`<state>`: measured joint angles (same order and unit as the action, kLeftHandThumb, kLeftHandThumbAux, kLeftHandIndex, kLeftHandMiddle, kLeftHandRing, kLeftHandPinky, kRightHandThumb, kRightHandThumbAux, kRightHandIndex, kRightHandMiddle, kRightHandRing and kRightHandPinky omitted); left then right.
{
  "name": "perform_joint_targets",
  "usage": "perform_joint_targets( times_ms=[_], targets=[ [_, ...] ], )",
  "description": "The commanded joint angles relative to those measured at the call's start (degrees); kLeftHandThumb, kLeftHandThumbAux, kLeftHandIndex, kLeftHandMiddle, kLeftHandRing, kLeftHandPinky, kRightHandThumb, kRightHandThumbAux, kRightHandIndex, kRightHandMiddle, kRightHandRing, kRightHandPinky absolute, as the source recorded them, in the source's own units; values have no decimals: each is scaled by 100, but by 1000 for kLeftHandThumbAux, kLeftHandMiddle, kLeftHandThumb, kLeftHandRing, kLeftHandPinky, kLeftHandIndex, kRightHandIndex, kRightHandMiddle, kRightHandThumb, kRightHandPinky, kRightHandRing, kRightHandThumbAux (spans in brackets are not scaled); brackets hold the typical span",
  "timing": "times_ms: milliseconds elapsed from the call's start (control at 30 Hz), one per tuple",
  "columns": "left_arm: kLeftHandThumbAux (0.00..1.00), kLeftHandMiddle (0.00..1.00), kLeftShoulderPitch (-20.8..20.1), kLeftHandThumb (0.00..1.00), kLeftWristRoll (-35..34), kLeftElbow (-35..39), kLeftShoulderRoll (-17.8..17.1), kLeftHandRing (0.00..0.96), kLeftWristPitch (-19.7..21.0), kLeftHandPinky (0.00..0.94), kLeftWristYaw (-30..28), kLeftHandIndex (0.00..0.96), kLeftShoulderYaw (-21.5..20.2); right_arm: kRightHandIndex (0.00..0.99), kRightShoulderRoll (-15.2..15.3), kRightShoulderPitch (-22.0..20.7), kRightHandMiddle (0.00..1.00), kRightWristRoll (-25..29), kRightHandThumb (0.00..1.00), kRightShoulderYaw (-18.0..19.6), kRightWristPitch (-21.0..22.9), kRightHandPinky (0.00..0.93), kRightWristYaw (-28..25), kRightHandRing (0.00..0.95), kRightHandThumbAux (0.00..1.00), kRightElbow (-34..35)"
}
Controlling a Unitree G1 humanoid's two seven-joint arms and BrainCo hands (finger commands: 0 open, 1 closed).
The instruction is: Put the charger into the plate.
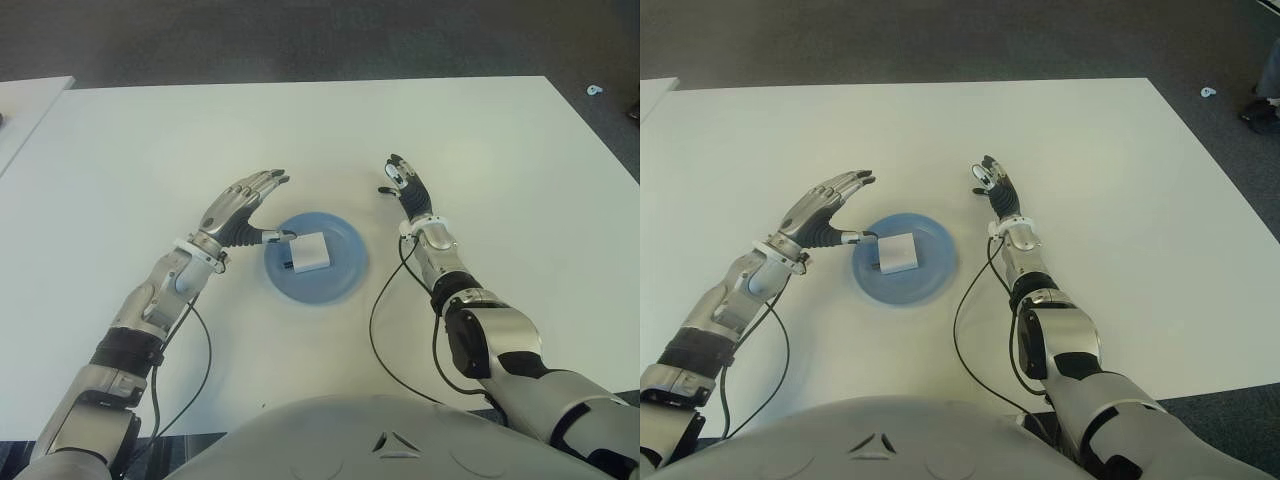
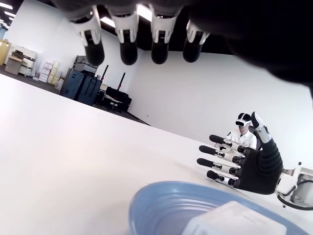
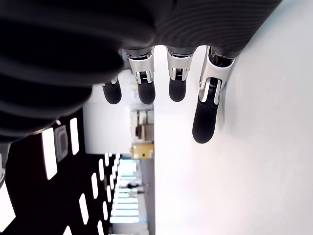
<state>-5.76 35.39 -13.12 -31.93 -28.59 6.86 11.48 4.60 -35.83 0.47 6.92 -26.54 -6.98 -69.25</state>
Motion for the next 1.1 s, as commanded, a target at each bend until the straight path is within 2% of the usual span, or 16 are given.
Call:
perform_joint_targets(
  times_ms=[33,233,367,467,633,733,833,1100],
  targets=[
    [223,0,-47,269,17,99,-58,0,80,0,-170,0,-9,0,-32,288,0,-96,55,-78,191,0,10,0,404,-177],
    [236,0,-80,251,-116,124,-26,0,109,0,-269,0,-52,0,-20,273,0,-125,56,-132,194,0,23,0,410,-188],
    [289,0,-347,230,-1143,-269,298,0,-87,5,-607,0,-201,0,-9,263,0,-137,52,-164,192,0,26,0,414,-199],
    [349,3,-1024,220,-2055,-1654,795,0,-396,20,-951,0,-388,0,-5,260,0,-141,47,-180,191,0,40,0,416,-199],
    [444,21,-1603,189,-2746,-3029,1142,6,-696,25,-1175,9,-756,0,-18,272,0,-137,39,-192,173,0,72,0,417,-180],
    [499,26,-1907,171,-3239,-3900,1284,10,-660,23,-1493,9,-1121,0,-41,298,0,-135,35,-198,142,0,95,0,417,-157],
    [541,24,-2084,148,-3616,-4431,1375,9,-545,20,-1803,4,-1423,0,-59,318,0,-129,33,-196,111,0,114,0,421,-138],
    [614,12,-2122,77,-4268,-4718,1647,1,-356,17,-2371,0,-1855,0,-116,417,0,-94,33,-184,8,0,170,0,438,-32]
  ],
)
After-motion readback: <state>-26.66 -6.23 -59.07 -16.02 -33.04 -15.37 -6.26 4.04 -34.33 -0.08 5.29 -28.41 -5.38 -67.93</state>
